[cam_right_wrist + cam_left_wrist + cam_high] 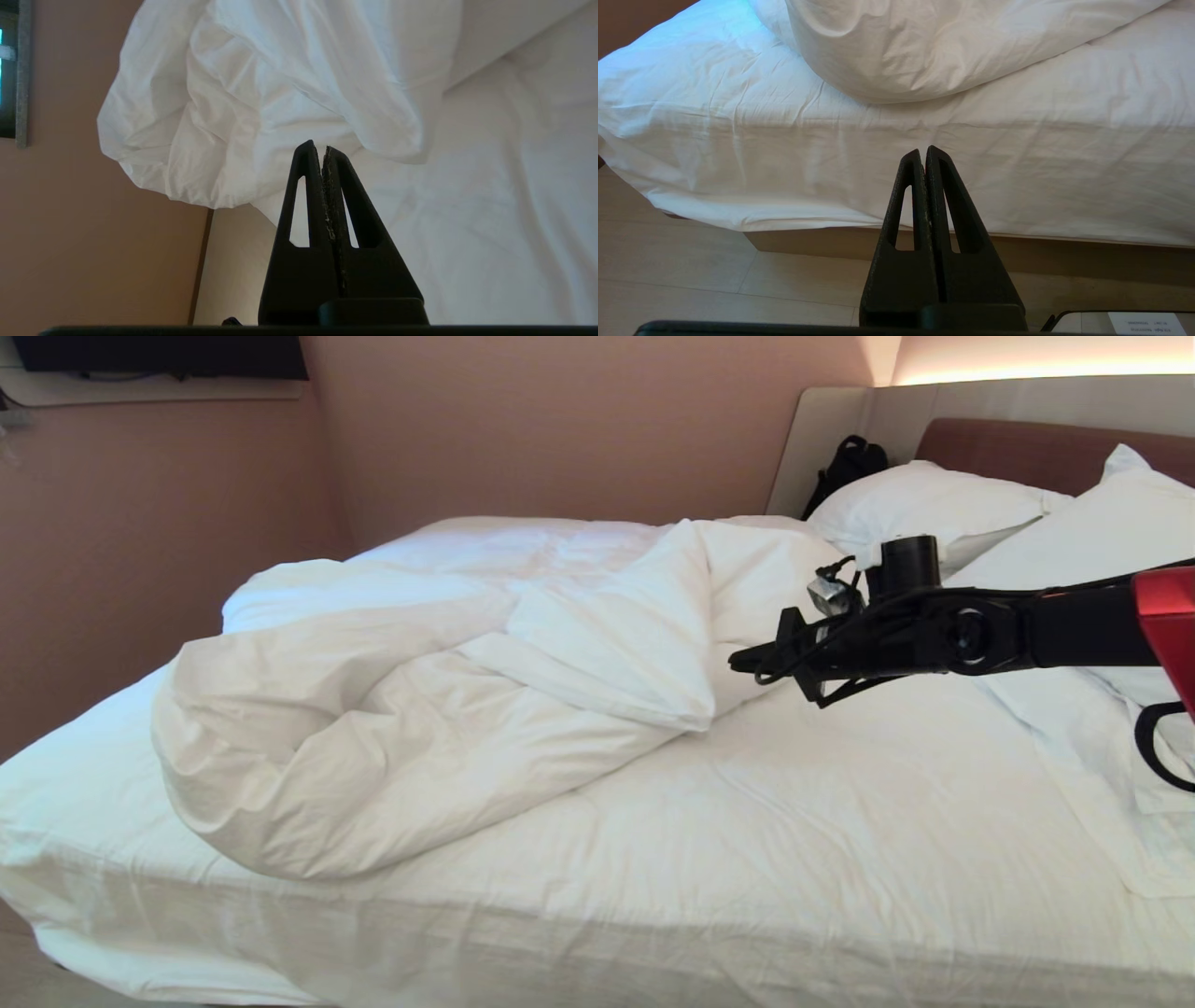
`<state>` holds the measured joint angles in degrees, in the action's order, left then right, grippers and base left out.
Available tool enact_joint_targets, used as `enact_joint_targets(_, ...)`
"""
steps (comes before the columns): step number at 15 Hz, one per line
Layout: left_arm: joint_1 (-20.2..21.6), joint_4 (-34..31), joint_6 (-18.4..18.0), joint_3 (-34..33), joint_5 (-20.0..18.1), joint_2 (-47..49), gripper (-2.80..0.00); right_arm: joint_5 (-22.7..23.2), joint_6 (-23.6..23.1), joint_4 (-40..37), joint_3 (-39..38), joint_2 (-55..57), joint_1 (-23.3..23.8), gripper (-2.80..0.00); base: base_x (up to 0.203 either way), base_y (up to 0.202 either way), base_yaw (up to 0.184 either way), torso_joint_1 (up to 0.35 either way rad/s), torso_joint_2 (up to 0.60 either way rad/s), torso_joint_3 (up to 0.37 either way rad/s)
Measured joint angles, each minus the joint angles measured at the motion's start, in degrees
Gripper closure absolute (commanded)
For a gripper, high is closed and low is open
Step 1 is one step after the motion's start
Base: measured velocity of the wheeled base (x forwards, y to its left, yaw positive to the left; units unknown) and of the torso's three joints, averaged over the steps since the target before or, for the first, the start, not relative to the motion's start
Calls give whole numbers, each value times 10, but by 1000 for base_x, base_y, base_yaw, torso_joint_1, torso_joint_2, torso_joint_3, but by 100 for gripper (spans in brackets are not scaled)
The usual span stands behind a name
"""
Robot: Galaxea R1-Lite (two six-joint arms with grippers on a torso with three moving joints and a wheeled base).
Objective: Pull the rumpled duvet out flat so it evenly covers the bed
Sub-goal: Hold the folded corner of the quilt
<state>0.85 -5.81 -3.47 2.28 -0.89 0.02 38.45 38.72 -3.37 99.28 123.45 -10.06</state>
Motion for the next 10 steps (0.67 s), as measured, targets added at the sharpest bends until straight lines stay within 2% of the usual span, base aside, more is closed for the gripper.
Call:
enact_joint_targets(1,0,0,0,0,0,0,0,-1,0,-10,4,11,0,0,0,0,0,0,0,0)
enact_joint_targets(2,0,0,0,0,0,0,0,-2,0,-21,11,20,1,-280,0,0,0,0,0,0)
enact_joint_targets(10,0,0,0,0,0,0,0,-2,-11,-60,33,68,1,-280,0,0,0,0,0,0)
